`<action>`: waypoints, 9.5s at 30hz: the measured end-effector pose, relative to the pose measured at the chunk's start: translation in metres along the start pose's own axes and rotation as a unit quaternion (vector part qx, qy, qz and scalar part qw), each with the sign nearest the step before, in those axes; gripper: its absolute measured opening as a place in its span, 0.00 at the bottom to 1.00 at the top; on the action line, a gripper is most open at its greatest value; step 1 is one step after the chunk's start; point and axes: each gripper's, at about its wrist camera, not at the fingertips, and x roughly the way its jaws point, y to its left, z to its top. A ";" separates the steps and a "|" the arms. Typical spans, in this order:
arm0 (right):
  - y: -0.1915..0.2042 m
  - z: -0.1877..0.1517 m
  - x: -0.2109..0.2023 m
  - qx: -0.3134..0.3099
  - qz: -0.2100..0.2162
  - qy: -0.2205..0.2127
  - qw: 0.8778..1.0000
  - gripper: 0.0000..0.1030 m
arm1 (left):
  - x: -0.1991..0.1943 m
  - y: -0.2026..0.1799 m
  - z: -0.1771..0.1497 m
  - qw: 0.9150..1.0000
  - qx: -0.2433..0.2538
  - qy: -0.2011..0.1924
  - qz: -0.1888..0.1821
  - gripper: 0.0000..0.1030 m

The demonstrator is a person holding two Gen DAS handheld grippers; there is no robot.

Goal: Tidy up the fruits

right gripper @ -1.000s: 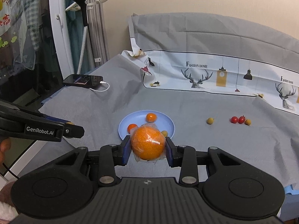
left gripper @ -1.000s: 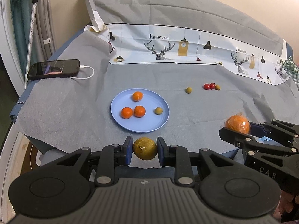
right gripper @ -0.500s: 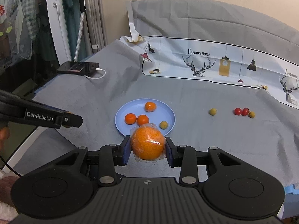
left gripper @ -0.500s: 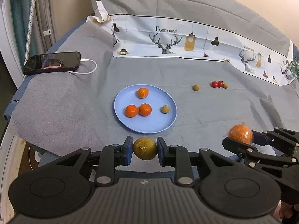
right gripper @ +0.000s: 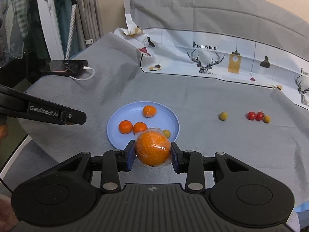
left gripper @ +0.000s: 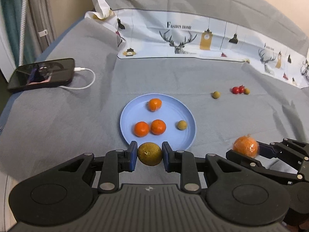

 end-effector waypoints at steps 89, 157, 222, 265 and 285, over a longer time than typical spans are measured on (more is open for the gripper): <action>0.026 -0.033 -0.099 -0.014 -0.037 -0.074 0.996 0.99 | -0.074 -0.024 -0.069 0.994 0.022 0.006 0.107 1.00; -0.364 -0.006 0.247 0.199 -0.268 -0.051 0.941 0.99 | 0.351 -0.206 0.126 0.996 0.074 0.049 -0.028 1.00; 0.037 -0.045 -0.125 -0.069 0.016 -0.088 0.994 0.29 | -0.123 -0.006 -0.084 0.996 -0.023 -0.086 -0.009 0.26; -0.011 0.021 0.102 -0.034 0.000 0.032 0.999 0.29 | 0.104 0.012 0.026 0.999 -0.008 0.047 0.017 0.26; -0.031 0.031 0.148 -0.017 -0.001 0.049 0.999 0.79 | 0.139 0.001 0.052 0.997 0.015 0.044 0.054 1.00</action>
